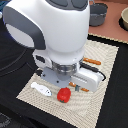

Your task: Interact with the objects in diverse but meaningful ways.

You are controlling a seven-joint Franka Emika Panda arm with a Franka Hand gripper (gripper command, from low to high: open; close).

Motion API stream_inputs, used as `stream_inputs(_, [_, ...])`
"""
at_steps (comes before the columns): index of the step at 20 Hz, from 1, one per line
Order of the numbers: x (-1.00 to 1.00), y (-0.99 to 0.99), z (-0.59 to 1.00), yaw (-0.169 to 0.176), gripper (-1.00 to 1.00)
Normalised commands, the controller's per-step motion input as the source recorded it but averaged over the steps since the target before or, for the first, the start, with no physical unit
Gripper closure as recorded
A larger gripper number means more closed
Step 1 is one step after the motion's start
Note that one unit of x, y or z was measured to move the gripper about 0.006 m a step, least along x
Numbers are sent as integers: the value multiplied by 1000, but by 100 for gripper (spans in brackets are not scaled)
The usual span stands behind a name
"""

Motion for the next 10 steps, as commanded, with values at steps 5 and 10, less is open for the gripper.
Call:
stream_inputs(5, [161,-301,-215,-54,-100])
stream_inputs(10, [139,-258,-209,-55,-100])
